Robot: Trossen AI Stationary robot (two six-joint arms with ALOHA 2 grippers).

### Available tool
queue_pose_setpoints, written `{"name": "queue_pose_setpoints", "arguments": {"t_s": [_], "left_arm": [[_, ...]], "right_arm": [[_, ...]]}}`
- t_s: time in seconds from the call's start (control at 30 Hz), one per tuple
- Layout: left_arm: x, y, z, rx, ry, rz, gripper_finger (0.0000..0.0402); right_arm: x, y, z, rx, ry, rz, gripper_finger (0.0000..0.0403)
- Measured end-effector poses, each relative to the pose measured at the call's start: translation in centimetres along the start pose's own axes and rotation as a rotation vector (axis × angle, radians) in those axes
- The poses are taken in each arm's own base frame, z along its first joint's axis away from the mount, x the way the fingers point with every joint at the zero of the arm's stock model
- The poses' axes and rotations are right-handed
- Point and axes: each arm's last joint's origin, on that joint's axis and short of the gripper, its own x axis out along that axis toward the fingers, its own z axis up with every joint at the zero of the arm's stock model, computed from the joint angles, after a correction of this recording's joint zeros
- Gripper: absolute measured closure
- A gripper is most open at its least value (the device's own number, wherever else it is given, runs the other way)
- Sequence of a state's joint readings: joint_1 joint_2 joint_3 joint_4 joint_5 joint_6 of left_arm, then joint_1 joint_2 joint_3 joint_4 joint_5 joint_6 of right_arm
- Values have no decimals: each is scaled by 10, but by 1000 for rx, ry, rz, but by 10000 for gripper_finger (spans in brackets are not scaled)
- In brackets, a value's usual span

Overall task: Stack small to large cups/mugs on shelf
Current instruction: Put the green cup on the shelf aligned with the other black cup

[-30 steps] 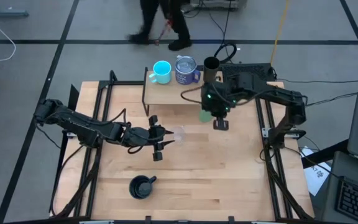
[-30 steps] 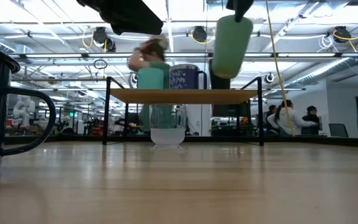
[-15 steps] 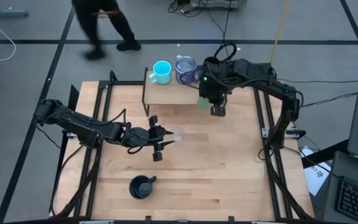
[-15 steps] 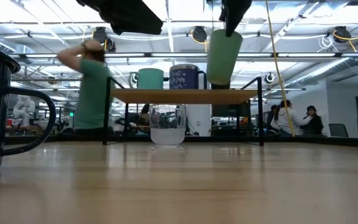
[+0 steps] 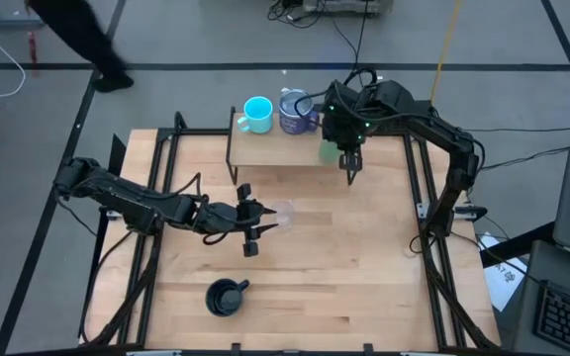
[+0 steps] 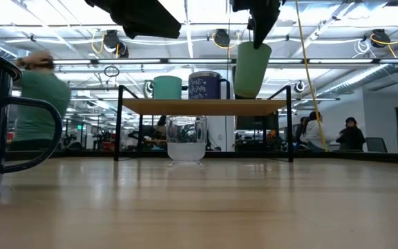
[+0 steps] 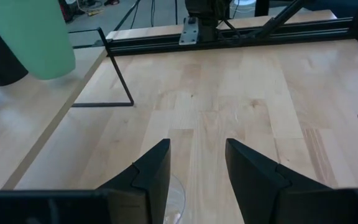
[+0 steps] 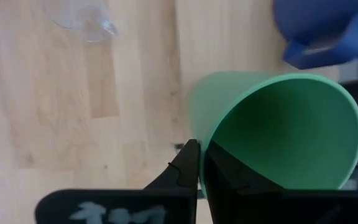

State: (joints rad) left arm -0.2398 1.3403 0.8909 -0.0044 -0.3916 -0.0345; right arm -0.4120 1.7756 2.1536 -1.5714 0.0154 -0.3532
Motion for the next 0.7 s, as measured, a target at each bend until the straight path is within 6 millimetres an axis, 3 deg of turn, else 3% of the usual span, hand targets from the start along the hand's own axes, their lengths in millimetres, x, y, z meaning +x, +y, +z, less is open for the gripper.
{"name": "queue_pose_setpoints", "arguments": {"t_s": [0.7], "left_arm": [[0, 0, 0, -12, 1, -2, 245]], "right_arm": [[4, -1, -1, -163, 41, -50, 397]]}}
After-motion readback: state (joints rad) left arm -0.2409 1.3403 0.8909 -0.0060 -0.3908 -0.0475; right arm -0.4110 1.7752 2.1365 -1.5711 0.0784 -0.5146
